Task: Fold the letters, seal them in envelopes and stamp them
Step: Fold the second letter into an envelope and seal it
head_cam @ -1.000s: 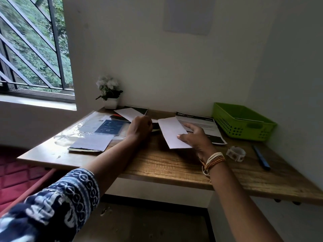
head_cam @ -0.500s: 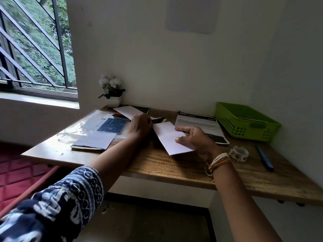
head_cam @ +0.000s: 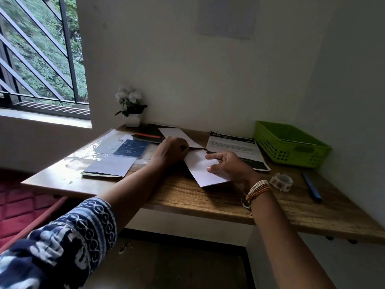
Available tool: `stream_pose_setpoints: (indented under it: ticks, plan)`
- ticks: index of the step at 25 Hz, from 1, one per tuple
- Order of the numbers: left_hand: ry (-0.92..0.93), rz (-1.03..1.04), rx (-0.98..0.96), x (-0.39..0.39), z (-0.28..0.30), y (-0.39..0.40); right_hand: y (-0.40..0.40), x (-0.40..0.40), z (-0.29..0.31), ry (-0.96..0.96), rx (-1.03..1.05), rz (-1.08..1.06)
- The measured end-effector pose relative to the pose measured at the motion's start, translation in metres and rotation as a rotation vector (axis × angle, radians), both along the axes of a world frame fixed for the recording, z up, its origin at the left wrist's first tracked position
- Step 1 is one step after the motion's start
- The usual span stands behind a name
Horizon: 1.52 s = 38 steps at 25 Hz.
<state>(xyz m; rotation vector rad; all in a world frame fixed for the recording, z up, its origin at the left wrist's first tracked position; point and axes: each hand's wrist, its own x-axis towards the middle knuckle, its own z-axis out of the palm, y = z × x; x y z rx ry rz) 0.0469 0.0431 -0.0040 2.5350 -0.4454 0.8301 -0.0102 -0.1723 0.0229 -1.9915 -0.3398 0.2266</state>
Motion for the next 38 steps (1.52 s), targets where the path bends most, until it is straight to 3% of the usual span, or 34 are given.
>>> stream_pose_setpoints:
  ticks: [10, 14, 17, 26, 33, 38]
  plan:
    - [-0.041, -0.082, 0.002, -0.012, 0.000, -0.010, 0.009, 0.012, -0.008, 0.078, 0.317, -0.292]
    - [-0.014, -0.050, -0.004, -0.010, 0.000, -0.006, 0.001, 0.000, 0.003, 0.134, 0.575, -0.150]
    - [0.000, -0.054, 0.004, -0.009, 0.001, -0.006, -0.010, -0.002, 0.008, 0.106, 0.595, 0.027]
    - [-0.058, -0.110, -0.070, -0.016, 0.003, -0.009, 0.004, 0.001, -0.003, -0.055, 0.408, -0.138]
    - [-0.068, -0.204, -0.042, -0.027, 0.006, -0.024, 0.016, 0.020, -0.015, -0.538, -0.163, -0.398]
    - [-0.026, -0.219, -0.066, -0.030, 0.007, -0.026, 0.019, 0.035, -0.015, -0.652, -0.489, -0.455]
